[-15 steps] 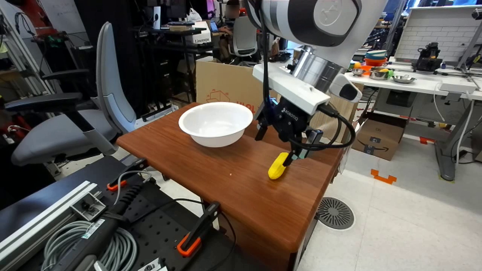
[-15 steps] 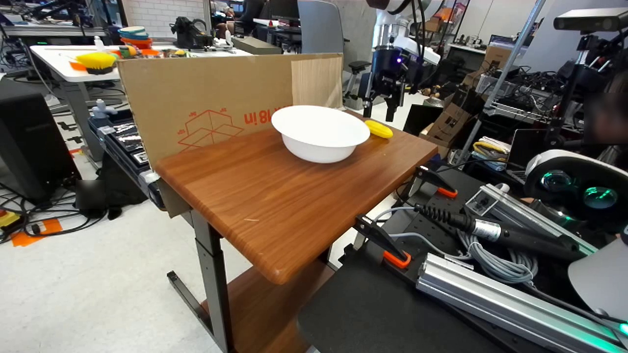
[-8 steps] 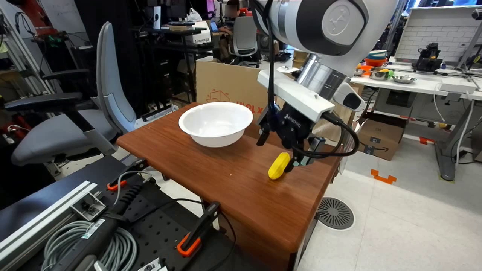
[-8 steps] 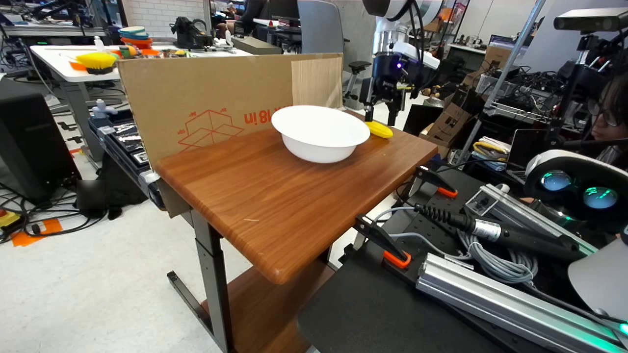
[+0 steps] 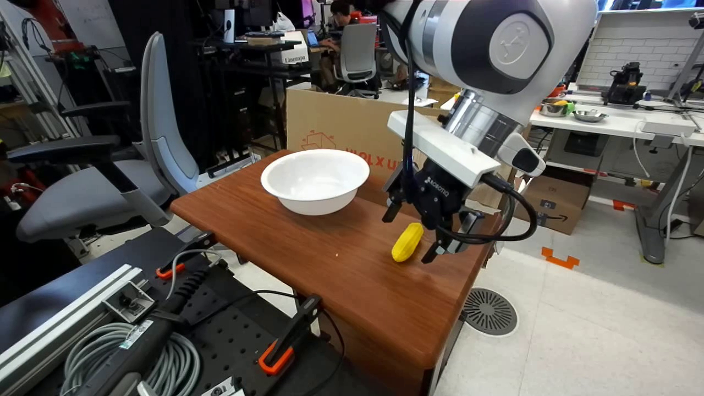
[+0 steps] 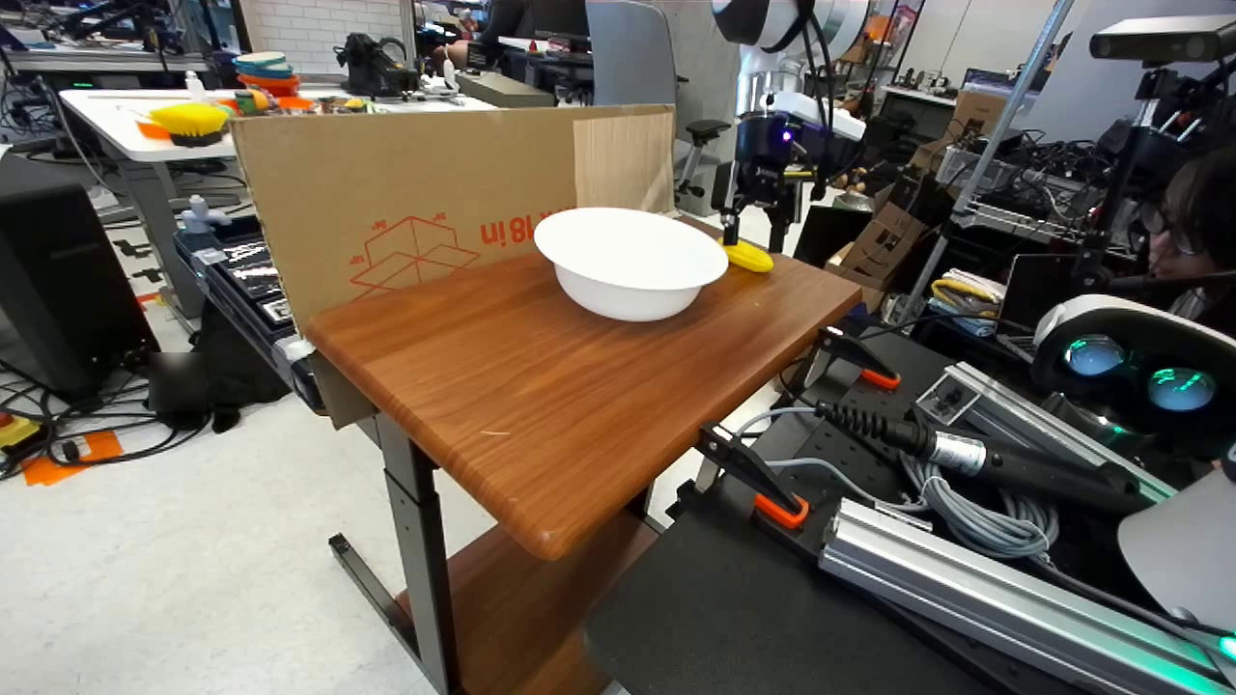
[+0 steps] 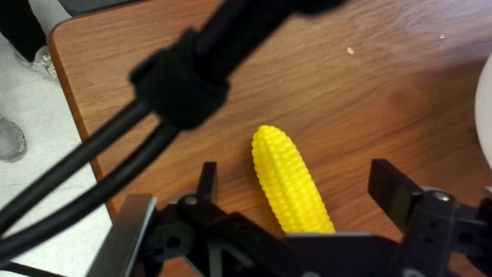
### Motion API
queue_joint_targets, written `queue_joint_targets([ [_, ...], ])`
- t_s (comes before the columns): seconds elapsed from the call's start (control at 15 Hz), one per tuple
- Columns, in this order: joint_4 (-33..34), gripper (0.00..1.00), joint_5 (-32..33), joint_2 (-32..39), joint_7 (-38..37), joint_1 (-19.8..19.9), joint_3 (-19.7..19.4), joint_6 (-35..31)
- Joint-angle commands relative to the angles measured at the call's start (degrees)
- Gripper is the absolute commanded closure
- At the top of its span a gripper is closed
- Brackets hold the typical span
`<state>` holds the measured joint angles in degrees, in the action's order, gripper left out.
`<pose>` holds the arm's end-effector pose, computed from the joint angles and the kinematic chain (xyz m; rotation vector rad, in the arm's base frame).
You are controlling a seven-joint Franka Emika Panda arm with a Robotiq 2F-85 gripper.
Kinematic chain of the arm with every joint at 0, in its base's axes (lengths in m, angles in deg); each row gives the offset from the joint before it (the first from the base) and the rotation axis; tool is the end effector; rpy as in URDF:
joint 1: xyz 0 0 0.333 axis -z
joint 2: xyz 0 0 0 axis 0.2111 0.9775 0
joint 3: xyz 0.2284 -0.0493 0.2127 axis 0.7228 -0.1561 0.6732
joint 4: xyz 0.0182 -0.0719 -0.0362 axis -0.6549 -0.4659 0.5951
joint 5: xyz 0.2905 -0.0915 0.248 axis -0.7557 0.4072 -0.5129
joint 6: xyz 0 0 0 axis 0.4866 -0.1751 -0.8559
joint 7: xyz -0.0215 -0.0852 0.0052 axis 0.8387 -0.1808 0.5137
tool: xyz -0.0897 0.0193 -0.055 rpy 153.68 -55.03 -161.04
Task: Pick up the corn toy and place it in the bowl
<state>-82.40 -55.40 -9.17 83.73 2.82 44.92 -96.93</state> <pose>0.5669 -0.2261 0.1664 -2.8087 0.3975 0.5852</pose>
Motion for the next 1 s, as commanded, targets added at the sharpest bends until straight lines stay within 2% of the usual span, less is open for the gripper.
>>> queue_joint_targets([
  [0.0, 5.8, 0.00, 1.1, 4.8, -2.8, 1.7, 1.1, 3.6],
  [0.07, 6.6, 0.00, 1.0, 5.6, -3.3, 1.8, 1.1, 3.8],
  [0.13, 7.2, 0.25, 1.0, 6.2, -3.6, 1.8, 1.2, 3.6],
  [0.27, 8.1, 0.34, 1.6, 6.5, -4.1, 1.7, 1.2, 3.9],
  [0.67, 8.4, 0.81, 1.0, 5.2, -4.2, 1.8, 1.9, 3.1],
  [0.8, 7.9, 0.92, 0.6, 4.1, -4.3, 1.6, 2.3, 2.7],
  [0.93, 5.3, 0.93, -0.3, 0.8, -3.8, 1.3, 3.3, 2.3],
])
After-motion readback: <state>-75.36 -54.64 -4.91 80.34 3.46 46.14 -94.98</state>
